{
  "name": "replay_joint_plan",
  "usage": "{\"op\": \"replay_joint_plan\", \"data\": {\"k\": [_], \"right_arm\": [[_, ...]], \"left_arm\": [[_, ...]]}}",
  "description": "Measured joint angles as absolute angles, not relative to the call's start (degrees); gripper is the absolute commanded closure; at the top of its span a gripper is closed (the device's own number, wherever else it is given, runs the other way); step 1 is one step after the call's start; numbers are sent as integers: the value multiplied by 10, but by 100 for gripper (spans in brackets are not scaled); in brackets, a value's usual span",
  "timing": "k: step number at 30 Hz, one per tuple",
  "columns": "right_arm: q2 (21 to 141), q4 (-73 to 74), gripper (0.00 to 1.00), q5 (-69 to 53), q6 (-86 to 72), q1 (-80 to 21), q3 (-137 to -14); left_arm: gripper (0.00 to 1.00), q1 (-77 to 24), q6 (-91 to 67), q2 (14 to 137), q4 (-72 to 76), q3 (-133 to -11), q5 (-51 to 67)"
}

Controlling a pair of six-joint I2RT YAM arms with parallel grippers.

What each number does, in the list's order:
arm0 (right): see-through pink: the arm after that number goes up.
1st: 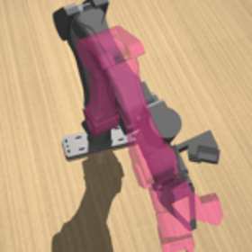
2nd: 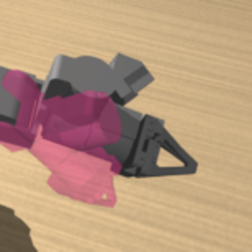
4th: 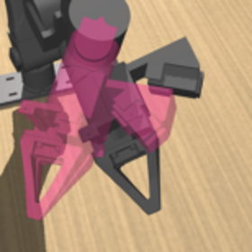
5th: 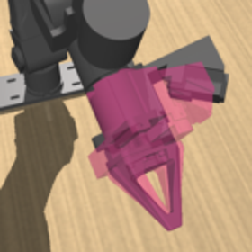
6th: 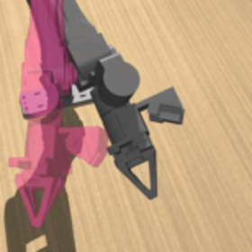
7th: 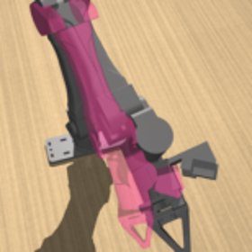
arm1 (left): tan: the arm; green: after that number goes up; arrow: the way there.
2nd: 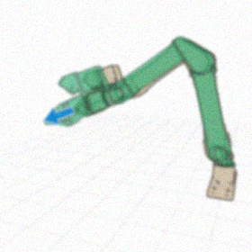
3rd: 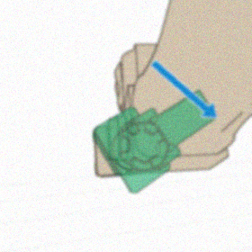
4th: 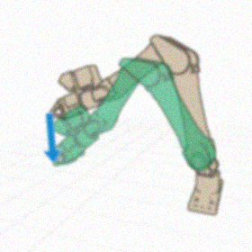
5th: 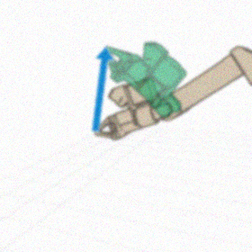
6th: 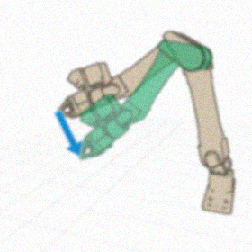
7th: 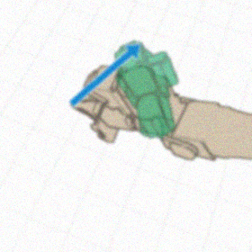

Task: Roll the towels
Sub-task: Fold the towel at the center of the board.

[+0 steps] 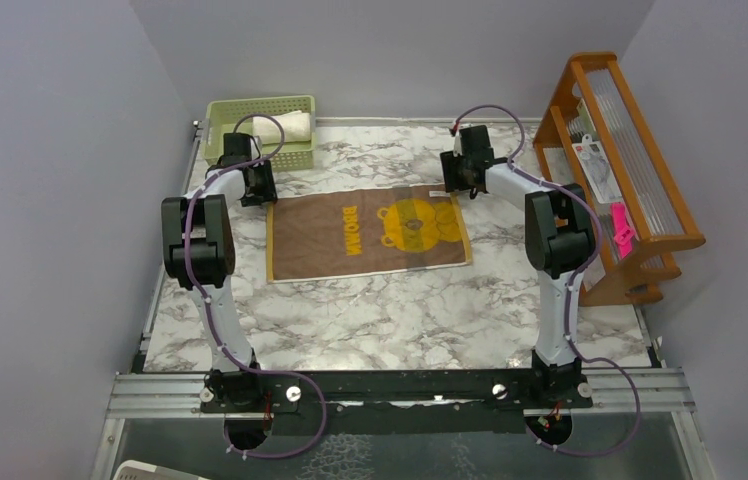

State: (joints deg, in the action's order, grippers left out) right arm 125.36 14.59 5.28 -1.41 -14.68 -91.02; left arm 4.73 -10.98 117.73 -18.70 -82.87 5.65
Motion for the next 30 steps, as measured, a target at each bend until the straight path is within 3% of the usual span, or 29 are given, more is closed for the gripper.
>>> {"op": "replay_joint_plan", "data": {"k": [16, 21, 23, 26, 30], "right_arm": [[1278, 162, 43, 43, 8, -147, -947], [1291, 167, 44, 61, 18, -149, -967], [1292, 167, 49, 62, 18, -150, -969], [1293, 167, 61, 52, 18, -150, -971], [1295, 167, 84, 27, 15, -151, -971]], "left_arm": [[54, 46, -93, 1183, -185, -834, 23], [62, 45, -84, 1185, -184, -835, 4], [73, 45, -80, 1185, -184, -835, -1], [96, 43, -81, 1186, -182, -835, 1], [100, 34, -72, 1186, -179, -835, 0]]}}
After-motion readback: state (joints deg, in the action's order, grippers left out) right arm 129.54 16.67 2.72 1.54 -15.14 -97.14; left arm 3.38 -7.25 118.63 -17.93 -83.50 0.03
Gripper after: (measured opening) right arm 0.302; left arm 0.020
